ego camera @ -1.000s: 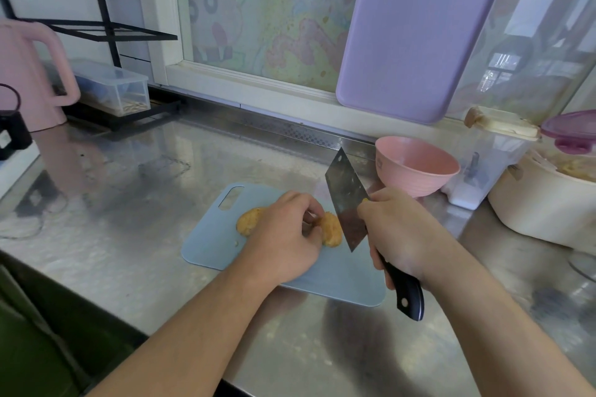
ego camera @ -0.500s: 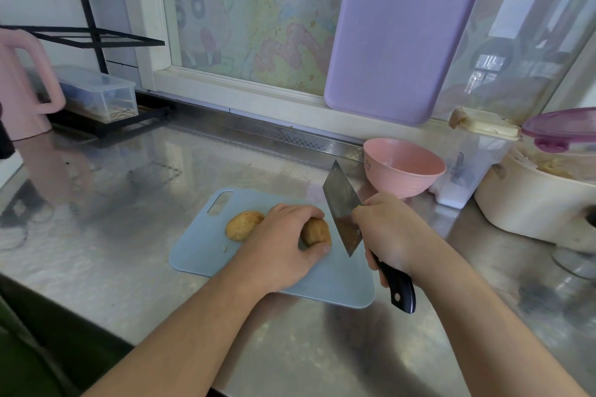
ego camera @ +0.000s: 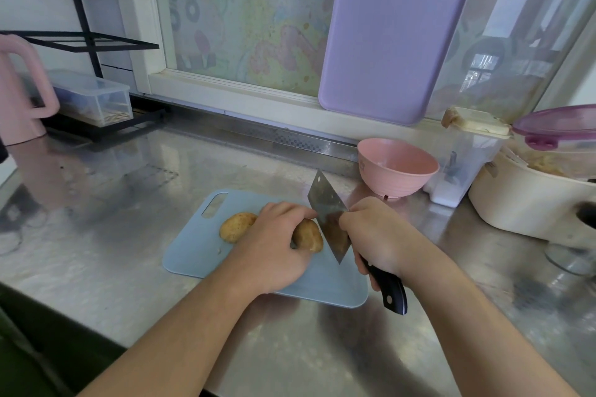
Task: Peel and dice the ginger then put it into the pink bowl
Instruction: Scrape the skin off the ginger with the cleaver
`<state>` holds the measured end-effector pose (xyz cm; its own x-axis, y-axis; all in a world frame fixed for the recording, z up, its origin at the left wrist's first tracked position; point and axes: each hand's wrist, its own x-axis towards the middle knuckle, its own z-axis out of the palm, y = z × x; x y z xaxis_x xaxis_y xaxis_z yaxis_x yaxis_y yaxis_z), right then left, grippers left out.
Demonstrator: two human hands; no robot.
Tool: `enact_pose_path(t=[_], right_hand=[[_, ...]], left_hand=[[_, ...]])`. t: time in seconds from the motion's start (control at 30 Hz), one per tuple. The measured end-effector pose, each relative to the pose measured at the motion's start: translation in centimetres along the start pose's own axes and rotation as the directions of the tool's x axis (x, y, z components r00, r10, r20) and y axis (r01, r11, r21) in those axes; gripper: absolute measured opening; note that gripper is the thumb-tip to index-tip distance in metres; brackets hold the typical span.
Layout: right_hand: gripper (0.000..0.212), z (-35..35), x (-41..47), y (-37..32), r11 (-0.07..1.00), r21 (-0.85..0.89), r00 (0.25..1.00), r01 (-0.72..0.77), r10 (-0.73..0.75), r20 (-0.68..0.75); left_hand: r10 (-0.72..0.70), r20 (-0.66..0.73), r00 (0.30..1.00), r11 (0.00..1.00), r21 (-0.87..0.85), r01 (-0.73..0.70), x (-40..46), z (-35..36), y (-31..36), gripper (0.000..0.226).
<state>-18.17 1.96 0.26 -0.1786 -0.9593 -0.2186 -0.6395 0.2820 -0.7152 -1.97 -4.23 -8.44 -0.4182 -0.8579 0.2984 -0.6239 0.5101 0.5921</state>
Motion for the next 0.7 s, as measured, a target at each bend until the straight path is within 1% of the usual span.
enact_pose_path(t=[0.07,0.17,0.3,0.47,0.6,0.7], right_hand=[[0.023,-0.06,0.14,0.20,1.000,-0.002,1.000,-0.001,0.001,-0.001],[0.022,-0.10,0.27,0.36,1.000,-0.011,1.000,0.006,-0.006,-0.005],[0.027,-0.09,0.49,0.42,1.000,0.002,1.000,0.003,-0.003,0.008],[0.025,-0.10,0.40,0.46,1.000,-0.017,1.000,0.016,-0.016,-0.010],[0.029,-0.02,0.67,0.55,0.994,-0.110,0.997,0.025,-0.034,-0.076],[0.029,-0.03,0.91,0.47,0.991,-0.134,0.996,0.018,-0.030,-0.088]], left_hand=[[0.021,0.010,1.000,1.000,0.019,-0.021,0.10,0.01,-0.02,0.057],[0.038,0.018,0.999,0.999,0.031,-0.039,0.11,0.05,-0.05,0.054],[0.027,-0.017,1.000,0.999,0.029,-0.026,0.07,0.08,-0.21,0.048],[0.027,-0.054,0.998,0.998,0.058,-0.023,0.10,0.26,-0.38,0.045],[0.002,-0.116,0.993,0.995,0.100,0.010,0.36,0.62,-0.80,0.043],[0.006,-0.129,0.992,0.998,0.057,0.002,0.38,0.70,-0.98,0.041]])
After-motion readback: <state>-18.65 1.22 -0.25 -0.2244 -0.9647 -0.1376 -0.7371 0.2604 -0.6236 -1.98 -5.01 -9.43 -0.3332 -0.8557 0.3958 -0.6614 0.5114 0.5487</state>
